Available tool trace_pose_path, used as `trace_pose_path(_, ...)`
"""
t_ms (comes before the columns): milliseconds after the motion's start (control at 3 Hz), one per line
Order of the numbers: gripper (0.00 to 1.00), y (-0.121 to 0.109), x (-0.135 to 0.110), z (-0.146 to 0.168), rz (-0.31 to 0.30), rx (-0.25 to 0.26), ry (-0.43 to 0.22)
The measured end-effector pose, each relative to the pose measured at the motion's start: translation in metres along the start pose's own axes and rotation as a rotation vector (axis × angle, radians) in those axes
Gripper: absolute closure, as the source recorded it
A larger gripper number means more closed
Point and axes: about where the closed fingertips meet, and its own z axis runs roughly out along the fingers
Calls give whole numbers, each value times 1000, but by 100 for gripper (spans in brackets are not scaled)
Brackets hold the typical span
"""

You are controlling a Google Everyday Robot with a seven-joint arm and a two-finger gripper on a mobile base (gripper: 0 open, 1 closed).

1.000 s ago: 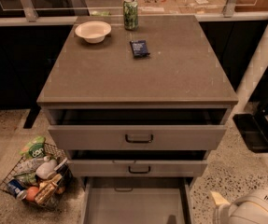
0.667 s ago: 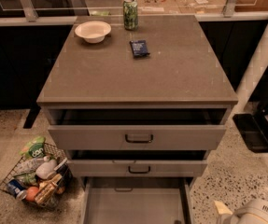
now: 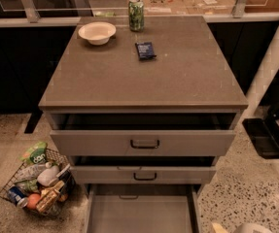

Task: Close bottom drawer

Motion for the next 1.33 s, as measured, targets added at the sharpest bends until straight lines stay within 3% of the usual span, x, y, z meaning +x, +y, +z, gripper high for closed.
trace_pose_path(333,0,18,-24,45,-73,-37,-50)
trace_pose_path(1000,0,14,-30,56,-79,-43,-67)
trace_pose_path(1333,0,9,-43,82,-104,-56,-86)
